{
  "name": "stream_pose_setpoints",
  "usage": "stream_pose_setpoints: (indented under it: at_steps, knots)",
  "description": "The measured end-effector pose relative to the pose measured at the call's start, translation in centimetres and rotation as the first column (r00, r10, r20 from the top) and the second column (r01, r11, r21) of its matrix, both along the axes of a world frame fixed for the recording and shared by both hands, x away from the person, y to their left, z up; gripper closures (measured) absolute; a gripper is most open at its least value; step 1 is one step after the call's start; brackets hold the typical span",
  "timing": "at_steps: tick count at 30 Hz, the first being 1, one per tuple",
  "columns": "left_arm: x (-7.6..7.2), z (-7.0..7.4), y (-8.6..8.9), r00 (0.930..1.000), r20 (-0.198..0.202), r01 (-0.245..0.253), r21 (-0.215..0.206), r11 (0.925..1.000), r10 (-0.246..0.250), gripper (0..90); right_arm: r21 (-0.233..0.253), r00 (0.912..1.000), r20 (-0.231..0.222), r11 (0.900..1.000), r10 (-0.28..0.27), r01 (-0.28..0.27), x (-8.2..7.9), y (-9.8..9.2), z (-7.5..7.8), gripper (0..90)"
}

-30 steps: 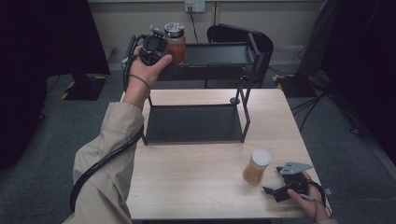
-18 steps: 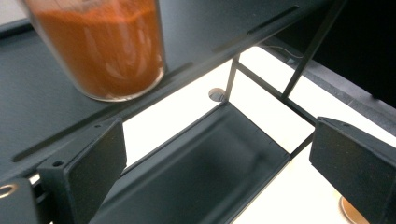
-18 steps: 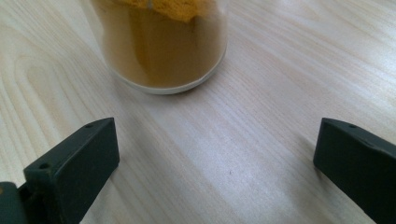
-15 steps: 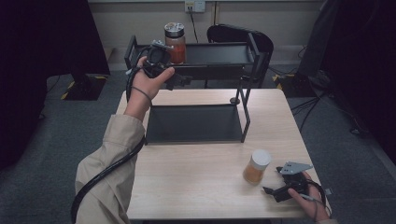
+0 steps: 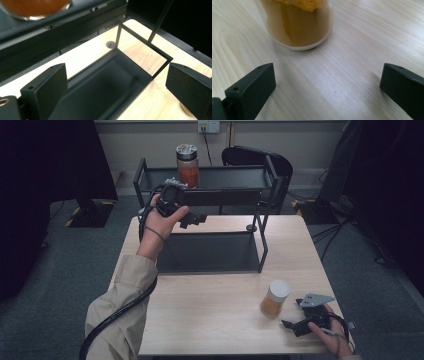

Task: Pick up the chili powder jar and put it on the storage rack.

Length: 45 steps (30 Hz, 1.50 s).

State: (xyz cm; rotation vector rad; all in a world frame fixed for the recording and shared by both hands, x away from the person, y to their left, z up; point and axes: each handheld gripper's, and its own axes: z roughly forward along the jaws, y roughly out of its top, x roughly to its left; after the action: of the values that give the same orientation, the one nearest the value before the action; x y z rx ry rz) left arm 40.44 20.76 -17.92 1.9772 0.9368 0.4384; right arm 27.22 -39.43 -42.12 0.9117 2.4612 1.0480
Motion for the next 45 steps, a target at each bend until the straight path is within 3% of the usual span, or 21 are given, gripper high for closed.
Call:
stream_pose_setpoints:
  at_steps: [17,45]
  knots:
    - [-0.1,-3.7,0.1,0.9995,-0.019,0.024,0.005,0.9997,-0.024,3.2,0.0,1.0,0.0,1.0,-0.005,0.005,-0.1,0.1,0.0,0.0]
    - [-1.3,-9.3,1.9,0.9981,-0.061,-0.007,-0.005,1.0,0.007,3.1,0.0,1.0,0.0,1.0,-0.009,0.009,-0.2,0.1,0.0,0.0]
